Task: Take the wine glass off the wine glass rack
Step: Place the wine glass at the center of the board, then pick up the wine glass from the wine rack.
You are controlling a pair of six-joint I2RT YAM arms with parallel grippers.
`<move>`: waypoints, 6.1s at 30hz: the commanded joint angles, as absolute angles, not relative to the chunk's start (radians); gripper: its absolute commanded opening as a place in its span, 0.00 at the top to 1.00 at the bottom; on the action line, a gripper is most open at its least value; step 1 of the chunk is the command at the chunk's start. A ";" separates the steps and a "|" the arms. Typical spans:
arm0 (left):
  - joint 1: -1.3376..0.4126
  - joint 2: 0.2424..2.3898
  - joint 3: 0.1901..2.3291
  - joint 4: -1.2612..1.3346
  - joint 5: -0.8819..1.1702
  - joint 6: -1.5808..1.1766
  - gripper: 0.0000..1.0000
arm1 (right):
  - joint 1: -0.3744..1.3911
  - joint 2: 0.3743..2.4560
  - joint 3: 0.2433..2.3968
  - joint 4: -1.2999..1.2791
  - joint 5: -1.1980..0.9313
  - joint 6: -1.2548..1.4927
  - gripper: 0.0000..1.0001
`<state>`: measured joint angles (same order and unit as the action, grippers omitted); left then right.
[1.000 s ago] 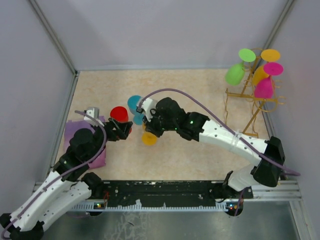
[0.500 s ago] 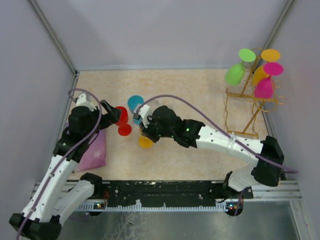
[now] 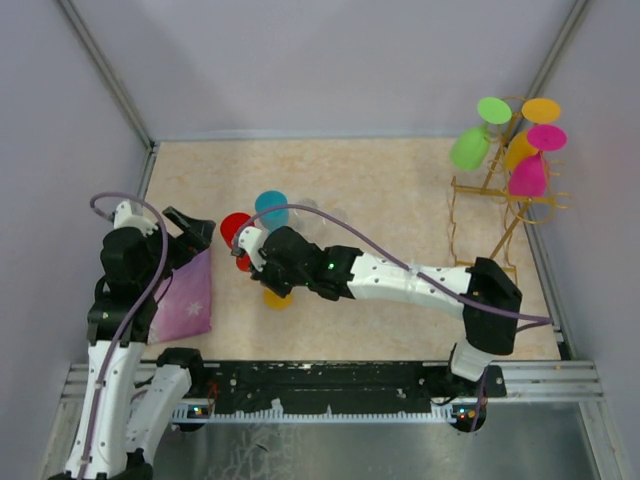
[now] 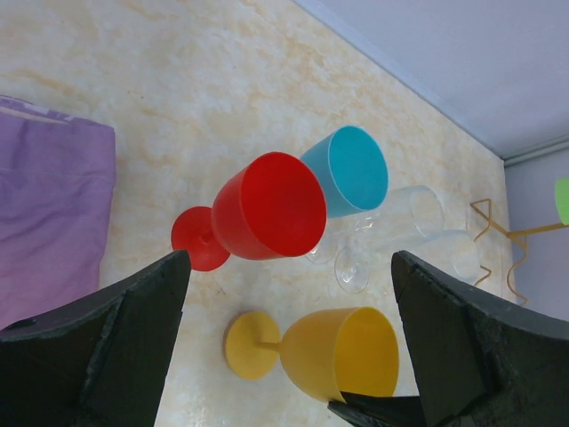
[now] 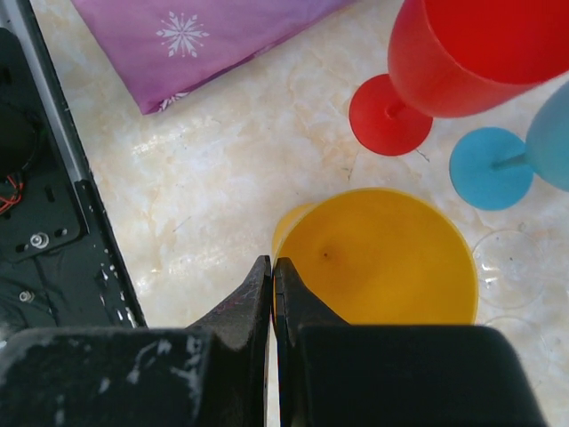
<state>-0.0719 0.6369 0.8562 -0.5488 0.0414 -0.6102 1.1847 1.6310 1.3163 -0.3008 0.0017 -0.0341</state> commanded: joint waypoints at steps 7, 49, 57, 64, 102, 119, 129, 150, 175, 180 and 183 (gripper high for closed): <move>-0.068 0.535 0.856 -0.624 -0.076 -0.626 0.01 | 1.204 1.763 1.464 -0.289 0.046 -0.044 1.00; -0.069 0.507 0.803 -0.580 -0.006 -0.604 0.01 | 1.204 1.456 1.483 -0.222 0.001 -0.042 0.52; -0.069 0.505 0.801 -0.575 -0.003 -0.609 0.01 | 1.205 1.330 1.425 -0.169 0.032 -0.065 0.47; -0.069 0.497 0.797 -0.561 -0.003 -0.614 0.01 | 1.204 1.254 1.372 -0.117 0.092 -0.093 0.44; -0.068 0.452 0.776 -0.487 0.174 -0.563 0.01 | 0.540 1.229 1.662 -0.334 0.298 0.052 0.01; -0.069 0.449 0.788 -0.504 0.202 -0.559 0.01 | -0.050 1.439 1.920 -0.670 0.040 0.416 0.13; -0.069 0.440 0.790 -0.514 0.205 -0.567 0.01 | -0.131 1.489 1.890 -0.612 0.057 0.489 0.30; -0.069 0.443 0.795 -0.518 0.205 -0.561 0.01 | -0.165 1.480 1.758 -0.505 0.132 0.539 0.45; -0.068 0.448 0.792 -0.517 0.209 -0.558 0.01 | -0.172 1.515 1.723 -0.465 0.144 0.556 0.53; -0.068 0.447 0.792 -0.518 0.208 -0.560 0.01 | -0.173 1.525 1.725 -0.465 0.156 0.552 0.53; -0.068 0.447 0.790 -0.518 0.207 -0.561 0.01 | -0.172 1.534 1.729 -0.463 0.156 0.554 0.53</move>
<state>-0.0719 0.4488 0.7830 -0.5179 0.1963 -0.5697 -0.1631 1.5208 1.7210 -0.5110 0.1295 0.5476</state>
